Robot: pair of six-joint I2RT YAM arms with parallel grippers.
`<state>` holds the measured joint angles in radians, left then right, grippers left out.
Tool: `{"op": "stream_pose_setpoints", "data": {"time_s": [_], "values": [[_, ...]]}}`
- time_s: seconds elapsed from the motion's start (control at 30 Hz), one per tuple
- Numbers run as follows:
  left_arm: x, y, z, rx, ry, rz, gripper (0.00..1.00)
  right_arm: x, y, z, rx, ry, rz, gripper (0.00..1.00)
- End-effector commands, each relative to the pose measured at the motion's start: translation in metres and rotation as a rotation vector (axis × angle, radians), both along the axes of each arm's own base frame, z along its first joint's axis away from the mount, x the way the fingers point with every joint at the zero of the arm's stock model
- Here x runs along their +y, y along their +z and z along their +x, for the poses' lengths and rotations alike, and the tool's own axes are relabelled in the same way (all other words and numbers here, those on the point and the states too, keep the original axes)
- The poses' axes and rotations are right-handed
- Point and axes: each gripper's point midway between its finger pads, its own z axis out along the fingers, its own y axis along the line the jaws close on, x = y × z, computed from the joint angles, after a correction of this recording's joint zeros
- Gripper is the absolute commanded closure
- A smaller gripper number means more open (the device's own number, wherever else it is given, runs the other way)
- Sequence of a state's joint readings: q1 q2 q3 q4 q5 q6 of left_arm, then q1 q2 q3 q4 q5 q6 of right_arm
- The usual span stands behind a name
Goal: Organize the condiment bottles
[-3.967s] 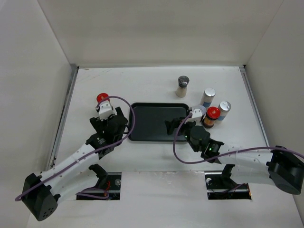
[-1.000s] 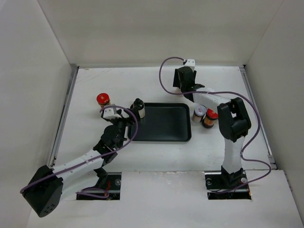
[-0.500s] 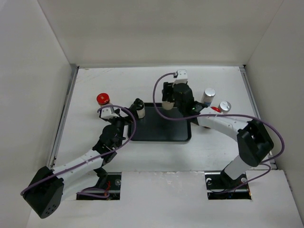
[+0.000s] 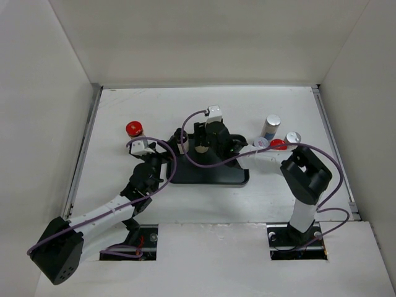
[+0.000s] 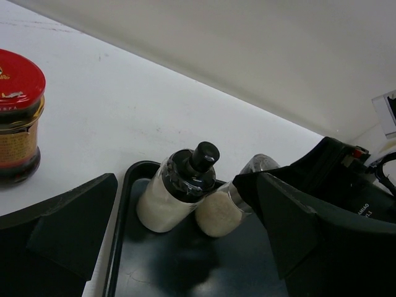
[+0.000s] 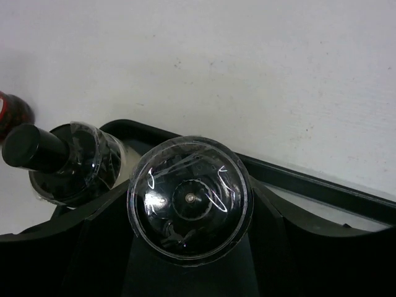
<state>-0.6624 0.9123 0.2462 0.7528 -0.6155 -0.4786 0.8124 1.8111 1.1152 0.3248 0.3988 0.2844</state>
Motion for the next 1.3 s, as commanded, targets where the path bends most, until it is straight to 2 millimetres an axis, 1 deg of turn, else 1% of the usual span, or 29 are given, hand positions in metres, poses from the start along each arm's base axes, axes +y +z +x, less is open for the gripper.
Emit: {"op": "stream_pose_setpoints", "data": {"time_s": [0.0, 0.07, 0.1, 0.13, 0.2, 0.23, 0.27, 0.3, 0.37, 0.4, 0.47, 0.5, 0.57, 0.63, 0.67, 0.73, 0.8, 0.87, 0.9, 1.0, 1.07, 1.13, 1.2, 1.27], "values": [[0.0, 0.01, 0.0, -0.036, -0.005, -0.036, 0.0, 0.017, 0.06, 0.018, -0.148, -0.033, 0.144, 0.42], [0.0, 0.01, 0.001, -0.036, -0.005, -0.036, 0.0, 0.018, 0.058, 0.016, -0.151, -0.035, 0.132, 0.41], [0.0, 0.009, 0.001, -0.035, -0.005, -0.035, 0.0, 0.019, 0.055, 0.015, -0.148, -0.033, 0.125, 0.38], [0.0, 0.009, 0.001, -0.034, -0.005, -0.034, 0.0, 0.019, 0.052, 0.013, -0.144, -0.032, 0.122, 0.33], [-0.001, 0.008, 0.001, -0.034, -0.007, -0.034, 0.0, 0.019, 0.045, 0.009, -0.133, -0.026, 0.115, 0.2], [-0.001, 0.009, 0.001, -0.035, -0.007, -0.035, 0.0, 0.018, 0.044, 0.007, -0.127, -0.025, 0.111, 0.12], [-0.001, 0.009, 0.001, -0.034, -0.007, -0.034, 0.0, 0.016, 0.047, 0.004, -0.127, -0.025, 0.111, 0.05], [-0.001, 0.008, 0.001, -0.033, -0.007, -0.033, 0.0, 0.012, 0.053, 0.001, -0.133, -0.026, 0.115, 0.0], [-0.002, 0.006, 0.002, -0.026, -0.008, -0.028, 0.0, 0.0, 0.076, -0.006, -0.156, -0.03, 0.144, 0.0], [-0.003, 0.006, 0.002, -0.026, -0.01, -0.028, 0.0, -0.012, 0.089, -0.007, -0.173, -0.041, 0.155, 0.0], [-0.004, 0.007, 0.002, -0.026, -0.013, -0.028, 0.0, -0.048, 0.114, -0.004, -0.206, -0.099, 0.168, 0.0], [-0.004, 0.007, 0.002, -0.028, -0.013, -0.029, 0.0, -0.069, 0.121, -0.001, -0.213, -0.137, 0.164, 0.0], [-0.003, 0.008, 0.001, -0.032, -0.014, -0.033, 0.0, -0.114, 0.125, 0.001, -0.201, -0.237, 0.143, 0.0], [-0.004, 0.01, -0.001, -0.037, -0.019, -0.04, 0.0, -0.155, 0.119, -0.009, -0.18, -0.356, 0.113, 0.08], [-0.005, 0.01, -0.002, -0.038, -0.022, -0.041, 0.0, -0.174, 0.112, -0.018, -0.168, -0.416, 0.09, 0.12], [-0.006, 0.012, -0.002, -0.043, -0.026, -0.048, 0.0, -0.208, 0.097, -0.039, -0.152, -0.529, 0.04, 0.14], [-0.009, 0.014, -0.004, -0.044, -0.039, -0.057, 0.0, -0.236, 0.084, -0.063, -0.138, -0.618, -0.019, 0.12], [-0.014, 0.012, -0.007, -0.038, -0.049, -0.07, 0.0, -0.263, 0.076, -0.087, -0.116, -0.707, -0.05, 0.09], [-0.017, 0.012, -0.007, -0.034, -0.056, -0.07, 0.0, -0.271, 0.073, -0.099, -0.097, -0.733, -0.04, 0.08], [-0.021, 0.012, -0.006, -0.029, -0.07, -0.069, 0.0, -0.277, 0.05, -0.125, 0.03, -0.746, -0.016, 0.0], [-0.024, 0.012, -0.007, -0.027, -0.077, -0.069, 0.0, -0.279, 0.033, -0.131, 0.089, -0.755, -0.018, 0.0], [-0.024, 0.012, -0.007, -0.027, -0.079, -0.071, 0.0, -0.278, 0.023, -0.128, 0.106, -0.755, -0.017, 0.0], [-0.024, 0.011, -0.008, -0.027, -0.079, -0.073, 0.0, -0.273, 0.019, -0.118, 0.11, -0.739, -0.015, 0.0], [-0.023, 0.011, -0.008, -0.027, -0.079, -0.073, 0.0, -0.273, 0.016, -0.106, 0.107, -0.735, -0.018, 0.0]]}}
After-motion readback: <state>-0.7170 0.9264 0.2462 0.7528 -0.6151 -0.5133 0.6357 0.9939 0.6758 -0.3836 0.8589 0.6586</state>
